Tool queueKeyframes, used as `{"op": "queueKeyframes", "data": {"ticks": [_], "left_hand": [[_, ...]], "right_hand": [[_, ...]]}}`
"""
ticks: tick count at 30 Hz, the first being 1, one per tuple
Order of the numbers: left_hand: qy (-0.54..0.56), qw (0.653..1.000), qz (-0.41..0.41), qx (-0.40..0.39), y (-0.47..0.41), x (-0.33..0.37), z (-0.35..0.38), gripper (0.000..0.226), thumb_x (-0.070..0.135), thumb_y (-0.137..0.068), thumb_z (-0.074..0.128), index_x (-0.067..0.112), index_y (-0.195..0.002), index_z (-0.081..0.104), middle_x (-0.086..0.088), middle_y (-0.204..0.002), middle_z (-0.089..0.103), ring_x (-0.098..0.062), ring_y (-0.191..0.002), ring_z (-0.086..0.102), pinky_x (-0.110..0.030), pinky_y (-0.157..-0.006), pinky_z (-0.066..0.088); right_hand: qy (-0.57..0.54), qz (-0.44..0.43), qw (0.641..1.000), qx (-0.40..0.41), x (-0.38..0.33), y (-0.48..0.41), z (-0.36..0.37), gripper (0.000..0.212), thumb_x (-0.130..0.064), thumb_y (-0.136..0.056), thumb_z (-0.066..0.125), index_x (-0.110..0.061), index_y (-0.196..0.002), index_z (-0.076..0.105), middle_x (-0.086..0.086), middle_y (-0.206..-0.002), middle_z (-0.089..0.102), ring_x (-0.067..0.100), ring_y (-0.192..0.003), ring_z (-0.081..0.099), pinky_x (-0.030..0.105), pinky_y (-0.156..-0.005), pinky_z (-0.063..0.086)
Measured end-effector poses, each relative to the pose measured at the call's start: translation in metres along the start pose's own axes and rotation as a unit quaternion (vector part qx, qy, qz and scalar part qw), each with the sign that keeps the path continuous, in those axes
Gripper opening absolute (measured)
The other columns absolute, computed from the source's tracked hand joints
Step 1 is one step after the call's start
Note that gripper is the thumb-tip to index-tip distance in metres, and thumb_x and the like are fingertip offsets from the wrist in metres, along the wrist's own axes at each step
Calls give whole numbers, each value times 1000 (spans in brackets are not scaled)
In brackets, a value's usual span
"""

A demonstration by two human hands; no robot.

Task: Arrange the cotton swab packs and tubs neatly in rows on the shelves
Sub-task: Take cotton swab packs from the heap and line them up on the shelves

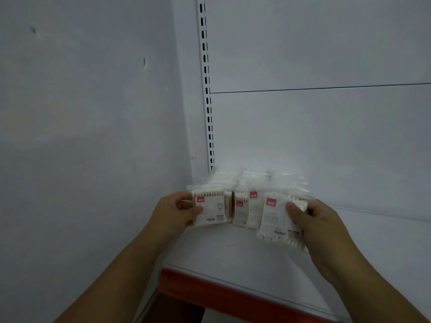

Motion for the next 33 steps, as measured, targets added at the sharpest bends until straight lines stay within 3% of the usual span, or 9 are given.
{"op": "queueKeyframes", "data": {"ticks": [9,15,19,22,24,26,28,31,33], "left_hand": [[-13,998,46,-44,-27,-36,8,16,-1,-81,72,6,-96,67,-8,-86,74,-25,-84,71,-36,-74,58],[-36,996,75,-42,-22,-34,8,40,10,-75,80,32,-99,57,6,-94,71,-12,-88,69,-36,-82,57],[-67,988,124,62,-14,-30,0,56,13,-74,81,30,-116,48,6,-114,55,-16,-105,56,-33,-90,48],[-163,939,293,74,-5,-2,4,49,11,-72,81,22,-113,58,1,-117,53,-15,-112,48,-15,-98,34],[-262,895,361,-17,-6,17,23,52,29,-73,77,21,-121,60,-4,-133,52,-20,-129,41,-29,-112,28],[-400,835,358,-118,-12,28,44,71,48,-81,67,32,-143,38,3,-156,28,-20,-147,14,-49,-119,4],[-501,782,338,-151,-24,23,57,79,57,-86,57,41,-150,14,9,-162,8,-16,-149,-2,-52,-115,-11],[-508,770,358,-144,-28,13,60,73,61,-80,51,40,-147,31,4,-155,33,-22,-144,28,-57,-113,1],[-503,777,344,-156,-28,14,60,73,61,-78,45,40,-147,32,6,-155,33,-19,-144,28,-52,-116,2]], "right_hand": [[47,36,998,-6,32,-9,22,13,-8,-95,54,-5,-103,64,19,-94,72,32,-83,70,45,-75,56],[26,59,998,-22,31,-3,30,18,-8,-95,53,-12,-110,62,11,-99,73,30,-93,71,58,-85,53],[20,60,998,-26,28,-2,29,20,-8,-95,54,-13,-112,62,10,-99,74,27,-92,71,52,-81,57],[97,9,995,-20,24,2,26,20,-11,-92,59,-19,-110,64,2,-93,75,16,-84,72,31,-70,60],[187,-30,982,-18,18,2,19,20,-17,-90,63,-27,-107,65,-1,-92,74,14,-84,71,30,-73,60],[200,-59,978,-2,8,0,4,17,-15,-88,65,-25,-101,66,-1,-90,74,14,-83,71,27,-71,59],[130,-88,986,53,-6,-4,-19,17,-9,-82,68,-15,-97,66,3,-85,74,18,-80,70,27,-70,58],[158,-107,980,60,-17,-8,-41,20,-3,-79,71,-15,-94,65,2,-82,74,18,-78,71,29,-69,59],[289,-110,950,38,-10,-14,-37,20,-9,-80,74,-23,-89,63,-3,-81,72,8,-78,68,20,-69,55]]}}
Point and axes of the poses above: each hand's wrist, its own y-axis away from the middle knuckle, its own z-axis out of the palm, x = y × z, the point moved 1 cm from there along -y, towards the middle knuckle
